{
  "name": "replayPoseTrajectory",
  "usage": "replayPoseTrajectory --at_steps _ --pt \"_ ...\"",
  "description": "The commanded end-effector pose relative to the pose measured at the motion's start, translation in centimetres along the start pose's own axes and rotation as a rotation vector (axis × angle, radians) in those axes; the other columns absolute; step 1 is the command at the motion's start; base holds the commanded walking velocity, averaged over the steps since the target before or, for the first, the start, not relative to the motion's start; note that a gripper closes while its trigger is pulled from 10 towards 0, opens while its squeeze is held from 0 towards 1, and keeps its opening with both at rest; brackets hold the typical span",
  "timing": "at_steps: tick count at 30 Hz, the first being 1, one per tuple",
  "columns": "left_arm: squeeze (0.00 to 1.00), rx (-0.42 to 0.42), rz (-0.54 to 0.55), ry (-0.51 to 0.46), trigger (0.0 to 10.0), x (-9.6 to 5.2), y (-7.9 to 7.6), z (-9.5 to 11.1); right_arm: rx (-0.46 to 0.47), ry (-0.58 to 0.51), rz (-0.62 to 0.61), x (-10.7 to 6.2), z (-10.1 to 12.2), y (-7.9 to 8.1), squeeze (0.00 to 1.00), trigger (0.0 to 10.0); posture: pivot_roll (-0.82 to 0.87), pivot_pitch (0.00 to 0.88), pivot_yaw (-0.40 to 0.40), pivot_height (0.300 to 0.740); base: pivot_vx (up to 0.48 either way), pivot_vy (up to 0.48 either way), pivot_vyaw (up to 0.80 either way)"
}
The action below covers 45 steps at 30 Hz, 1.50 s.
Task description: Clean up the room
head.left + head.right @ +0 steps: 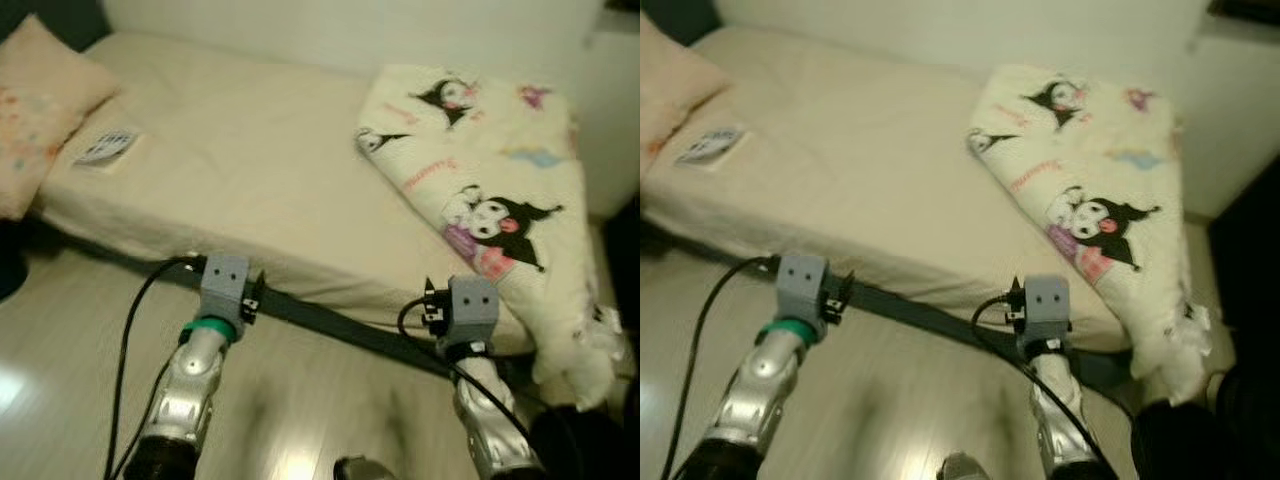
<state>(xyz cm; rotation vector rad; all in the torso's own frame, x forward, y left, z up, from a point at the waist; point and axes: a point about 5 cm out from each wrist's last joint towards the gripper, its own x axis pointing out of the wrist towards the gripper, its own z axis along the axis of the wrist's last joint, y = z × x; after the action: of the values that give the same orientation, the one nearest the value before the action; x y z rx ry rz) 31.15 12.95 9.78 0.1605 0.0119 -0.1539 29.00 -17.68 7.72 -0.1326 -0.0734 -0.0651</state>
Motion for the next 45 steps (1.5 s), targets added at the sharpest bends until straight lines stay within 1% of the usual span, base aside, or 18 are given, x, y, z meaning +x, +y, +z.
replayPoseTrajectory --at_steps 1,28,45 --pt "0.00 0.008 0.006 0.043 10.0 -0.56 0.39 -1.15 0.006 0.029 0.001 -0.57 -0.73 0.22 0.00 10.0 -0.16 0.050 0.060 0.725 0.000 0.000 -0.80" --pt "0.00 0.015 -0.004 0.042 10.0 -0.55 0.19 -1.22 0.011 0.023 0.000 -0.59 -0.64 0.25 0.00 10.0 -0.16 0.052 0.062 0.725 0.000 0.000 -0.80" --pt "0.00 0.039 0.001 0.048 10.0 -0.73 0.41 -1.46 0.000 0.016 0.010 -0.59 -0.53 0.42 0.00 10.0 -0.15 0.055 0.059 0.725 0.000 0.000 0.00"
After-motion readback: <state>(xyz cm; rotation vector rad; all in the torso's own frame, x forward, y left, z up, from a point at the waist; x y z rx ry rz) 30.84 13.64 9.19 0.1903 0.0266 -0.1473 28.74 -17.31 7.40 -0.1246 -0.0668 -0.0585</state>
